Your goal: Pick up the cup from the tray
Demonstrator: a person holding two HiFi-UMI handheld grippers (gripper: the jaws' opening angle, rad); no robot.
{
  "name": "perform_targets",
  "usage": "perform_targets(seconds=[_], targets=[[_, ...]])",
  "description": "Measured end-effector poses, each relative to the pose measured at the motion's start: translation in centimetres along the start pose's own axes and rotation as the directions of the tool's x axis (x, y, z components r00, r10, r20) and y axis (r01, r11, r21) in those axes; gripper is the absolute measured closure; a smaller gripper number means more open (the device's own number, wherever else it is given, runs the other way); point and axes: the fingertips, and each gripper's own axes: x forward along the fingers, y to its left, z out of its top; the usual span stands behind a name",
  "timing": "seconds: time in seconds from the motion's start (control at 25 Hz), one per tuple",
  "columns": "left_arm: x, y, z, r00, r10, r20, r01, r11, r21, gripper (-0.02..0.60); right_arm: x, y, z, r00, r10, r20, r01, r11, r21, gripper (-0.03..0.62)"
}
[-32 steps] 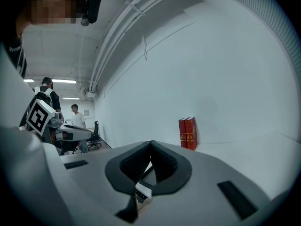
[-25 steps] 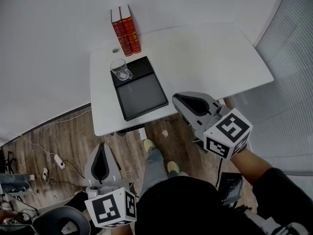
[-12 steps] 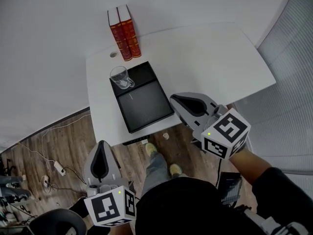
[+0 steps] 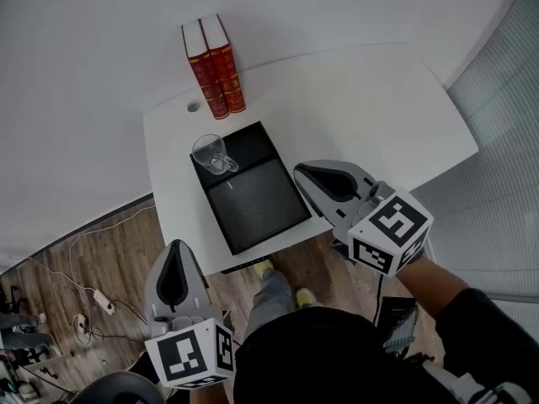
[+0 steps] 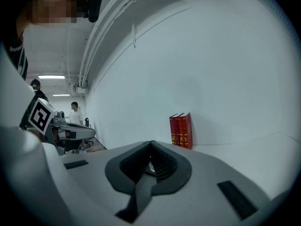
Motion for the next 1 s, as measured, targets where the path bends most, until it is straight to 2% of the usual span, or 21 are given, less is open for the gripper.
perform_targets(seconds=[0.6,1.0], targets=[[4.8,2.3,0.2,0.998,-0.061,0.007,0.061,0.998,-0.033,0.578,3.8,-1.9,1.5,0.998,-0.060,-0.014,0.059,0.998,-0.027,0.580],[7.4,5.7,1.6,0.995,-0.093,0.039,0.095,0.995,-0.037,0.578,7.5,-1.8,3.2,0.995,-0.096,-0.010,0.095,0.994,-0.047,0.580]])
